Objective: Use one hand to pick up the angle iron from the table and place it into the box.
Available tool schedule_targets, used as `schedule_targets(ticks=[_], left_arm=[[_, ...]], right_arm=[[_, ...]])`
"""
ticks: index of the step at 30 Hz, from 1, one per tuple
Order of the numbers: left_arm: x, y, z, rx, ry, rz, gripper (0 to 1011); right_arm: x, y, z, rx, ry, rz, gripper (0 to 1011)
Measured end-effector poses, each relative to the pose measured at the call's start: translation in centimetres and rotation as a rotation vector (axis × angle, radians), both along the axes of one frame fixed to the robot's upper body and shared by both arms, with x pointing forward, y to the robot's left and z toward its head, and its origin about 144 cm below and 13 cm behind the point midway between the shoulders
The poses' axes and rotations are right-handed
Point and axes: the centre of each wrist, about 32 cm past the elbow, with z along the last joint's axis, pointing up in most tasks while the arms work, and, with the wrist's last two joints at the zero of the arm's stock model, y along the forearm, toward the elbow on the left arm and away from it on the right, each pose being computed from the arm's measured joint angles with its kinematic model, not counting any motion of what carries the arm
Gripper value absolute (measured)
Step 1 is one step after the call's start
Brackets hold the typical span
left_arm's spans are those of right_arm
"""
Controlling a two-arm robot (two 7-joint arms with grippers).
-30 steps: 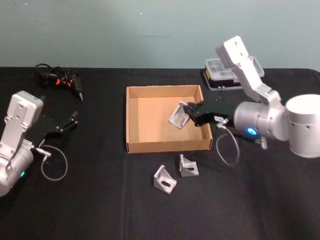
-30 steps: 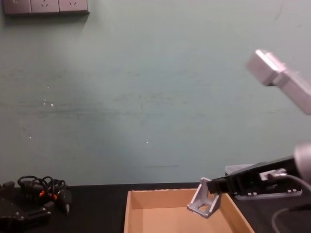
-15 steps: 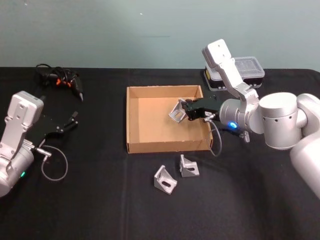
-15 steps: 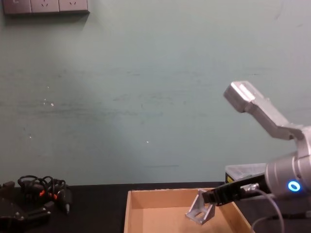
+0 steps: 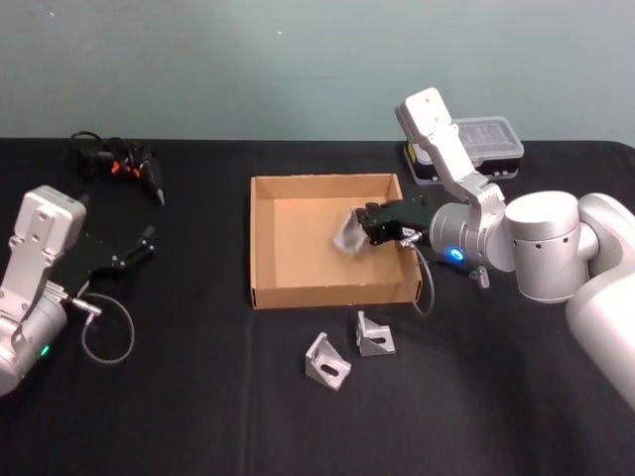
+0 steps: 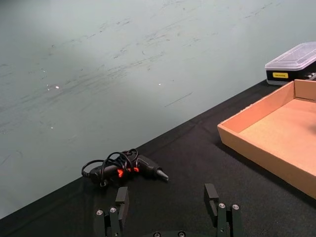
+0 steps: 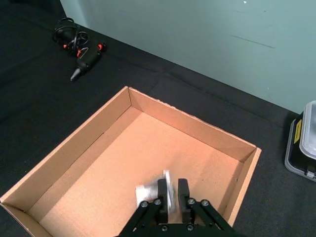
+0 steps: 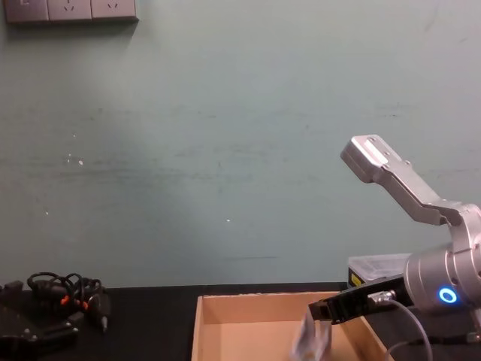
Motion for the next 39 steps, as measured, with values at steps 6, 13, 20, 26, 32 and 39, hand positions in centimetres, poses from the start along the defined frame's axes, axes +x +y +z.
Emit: schedule_targets(ticks=[6,13,20,26,32,39], left_arm=[[0.0,0.0,0.0,0.000,0.000,0.000,1000],[0.0,0.0,0.0,0.000,0.000,0.000,1000],[0.0,0.0,0.0,0.000,0.000,0.000,1000],[0.0,0.0,0.0,0.000,0.000,0.000,1000],[0.0,0.0,0.0,0.000,0.000,0.000,1000],[0.0,0.0,0.0,0.000,0.000,0.000,1000]], right_arm=[[0.0,0.0,0.1,0.001,0.001,0.001,313],[-0.1,-0.1,0.1,0.002,0.001,0.001,531],[-0.1,-0.1,0.1,0.003,0.002,0.002,756],[-0.1,-0.1,0.1,0.004,0.002,0.002,932],[-0.8,-1.0,0.3,0.011,-0.008,0.047,1003],[-2.8,-3.4,1.0,0.052,-0.008,0.106,1003]])
